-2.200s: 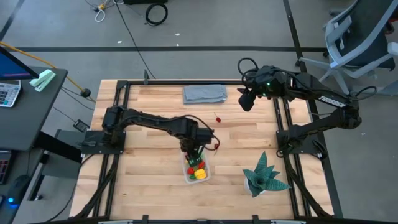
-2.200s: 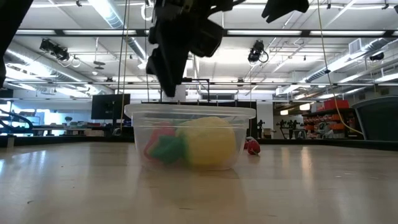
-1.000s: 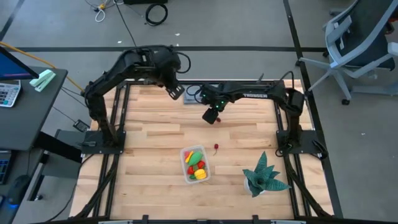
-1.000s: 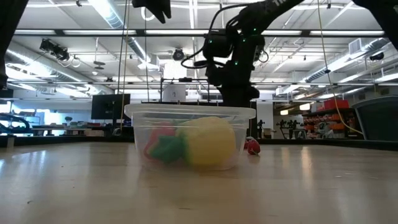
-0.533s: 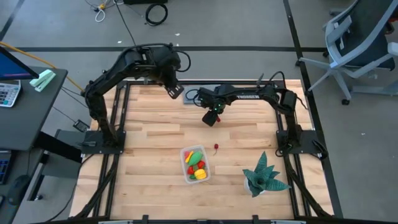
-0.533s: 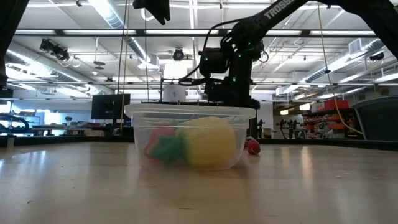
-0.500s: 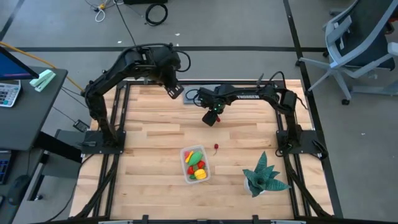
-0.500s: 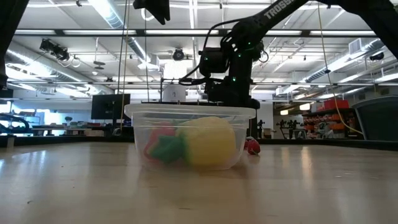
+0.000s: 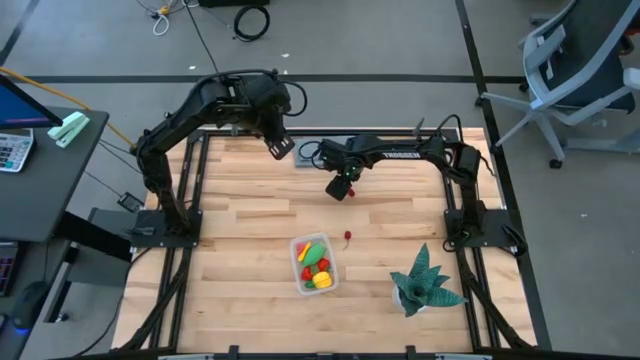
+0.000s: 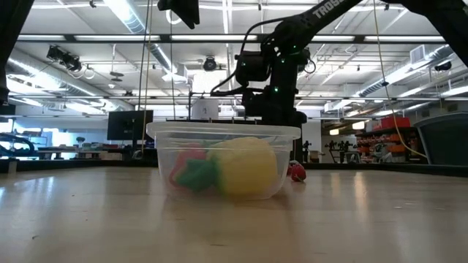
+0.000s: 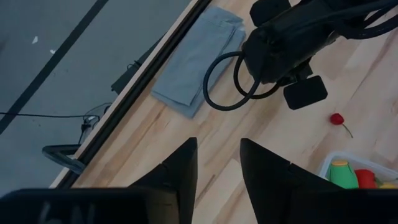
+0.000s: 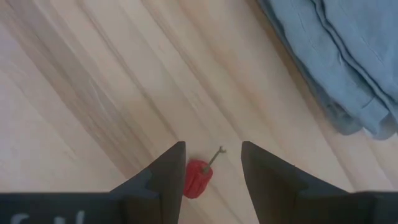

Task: Pick and placing Produce into tupperware
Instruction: Put the top cherry into the transparent bin

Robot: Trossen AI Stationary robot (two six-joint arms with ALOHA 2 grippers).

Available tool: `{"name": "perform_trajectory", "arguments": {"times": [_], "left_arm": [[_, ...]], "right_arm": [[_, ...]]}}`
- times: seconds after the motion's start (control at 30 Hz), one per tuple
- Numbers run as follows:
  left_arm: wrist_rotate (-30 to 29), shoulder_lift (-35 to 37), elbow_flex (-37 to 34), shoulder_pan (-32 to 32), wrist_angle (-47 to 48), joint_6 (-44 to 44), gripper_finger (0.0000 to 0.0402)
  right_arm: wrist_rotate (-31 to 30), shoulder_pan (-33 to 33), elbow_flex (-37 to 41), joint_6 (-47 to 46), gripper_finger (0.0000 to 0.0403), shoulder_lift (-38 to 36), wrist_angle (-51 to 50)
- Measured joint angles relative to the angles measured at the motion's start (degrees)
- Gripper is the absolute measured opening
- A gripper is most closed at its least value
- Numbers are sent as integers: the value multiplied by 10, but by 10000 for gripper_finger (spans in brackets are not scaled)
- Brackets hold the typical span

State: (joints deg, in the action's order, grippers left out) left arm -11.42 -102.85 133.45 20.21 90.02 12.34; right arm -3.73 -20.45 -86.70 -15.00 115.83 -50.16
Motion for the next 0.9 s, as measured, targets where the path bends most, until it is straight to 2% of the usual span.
{"name": "perform_trajectory", "arguments": {"times": [0.53,0.9], "left_arm": [[0,0,0,0,0,1,123],[0,0,0,0,0,1,118]], "right_arm": [[-2,-4,1,-1,164,0,2],[-2,-5,75,-15,164,0,61]]}}
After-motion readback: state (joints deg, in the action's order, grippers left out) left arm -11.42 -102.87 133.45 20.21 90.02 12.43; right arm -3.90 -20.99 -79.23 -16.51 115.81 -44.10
